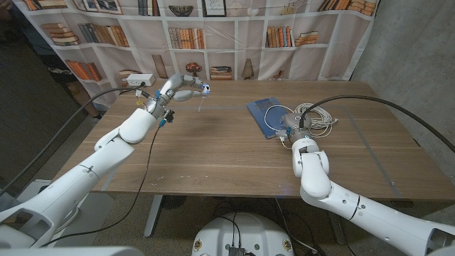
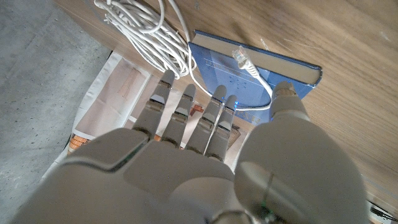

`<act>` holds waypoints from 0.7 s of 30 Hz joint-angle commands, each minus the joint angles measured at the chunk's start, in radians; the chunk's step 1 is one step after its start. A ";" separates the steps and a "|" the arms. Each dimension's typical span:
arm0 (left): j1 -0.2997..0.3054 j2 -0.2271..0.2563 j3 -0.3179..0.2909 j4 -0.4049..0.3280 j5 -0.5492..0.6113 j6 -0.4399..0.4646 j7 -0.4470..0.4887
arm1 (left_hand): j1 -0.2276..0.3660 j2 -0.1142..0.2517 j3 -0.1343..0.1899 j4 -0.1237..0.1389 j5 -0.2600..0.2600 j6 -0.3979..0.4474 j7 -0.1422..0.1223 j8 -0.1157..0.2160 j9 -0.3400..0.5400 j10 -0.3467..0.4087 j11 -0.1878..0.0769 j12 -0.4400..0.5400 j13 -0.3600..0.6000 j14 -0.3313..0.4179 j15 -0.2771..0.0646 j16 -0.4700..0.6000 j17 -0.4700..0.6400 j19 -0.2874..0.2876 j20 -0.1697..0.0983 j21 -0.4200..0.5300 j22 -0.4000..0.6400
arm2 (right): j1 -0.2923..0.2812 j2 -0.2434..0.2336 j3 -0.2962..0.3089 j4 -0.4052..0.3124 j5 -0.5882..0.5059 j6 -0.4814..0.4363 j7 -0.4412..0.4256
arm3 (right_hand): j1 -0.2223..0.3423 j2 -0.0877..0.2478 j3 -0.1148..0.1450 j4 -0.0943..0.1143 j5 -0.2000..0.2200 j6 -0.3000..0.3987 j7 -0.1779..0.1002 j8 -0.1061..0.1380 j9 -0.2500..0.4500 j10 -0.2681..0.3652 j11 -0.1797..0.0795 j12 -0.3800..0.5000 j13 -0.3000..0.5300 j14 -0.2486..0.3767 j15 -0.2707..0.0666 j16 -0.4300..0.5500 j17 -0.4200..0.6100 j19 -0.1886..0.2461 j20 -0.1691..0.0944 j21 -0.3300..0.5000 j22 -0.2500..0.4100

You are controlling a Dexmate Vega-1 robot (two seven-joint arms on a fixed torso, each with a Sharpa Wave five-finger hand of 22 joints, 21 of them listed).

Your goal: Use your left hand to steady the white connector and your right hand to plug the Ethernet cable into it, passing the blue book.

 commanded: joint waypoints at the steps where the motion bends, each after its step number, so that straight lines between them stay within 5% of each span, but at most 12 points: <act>1: 0.003 -0.002 0.004 -0.007 0.002 0.003 0.000 | -0.008 0.008 0.090 0.082 0.004 0.046 -0.011 0.006 0.038 0.104 -0.094 0.002 0.005 0.004 -0.074 0.002 0.001 -0.001 -0.059 0.004 0.003 | -0.026 0.019 0.031 0.028 -0.074 0.025 0.047 | 0.013 -0.004 0.001 0.000 0.008 0.012 -0.004 0.005 0.001 0.011 0.000 0.005 0.005 0.012 -0.026 0.006 0.002 0.008 -0.002 0.004 0.001; 21: 0.018 0.006 -0.007 -0.005 0.003 -0.011 0.004 | -0.016 0.005 0.104 0.083 0.004 0.044 -0.016 0.004 0.039 0.103 -0.095 0.000 0.008 0.000 -0.074 0.002 0.002 -0.002 -0.058 0.004 0.003 | -0.049 0.099 0.071 0.102 -0.164 0.070 0.040 | 0.048 0.008 0.013 -0.009 0.017 0.069 -0.006 0.020 0.002 0.050 -0.003 0.003 0.009 0.074 -0.059 0.013 0.001 0.051 -0.037 0.013 0.002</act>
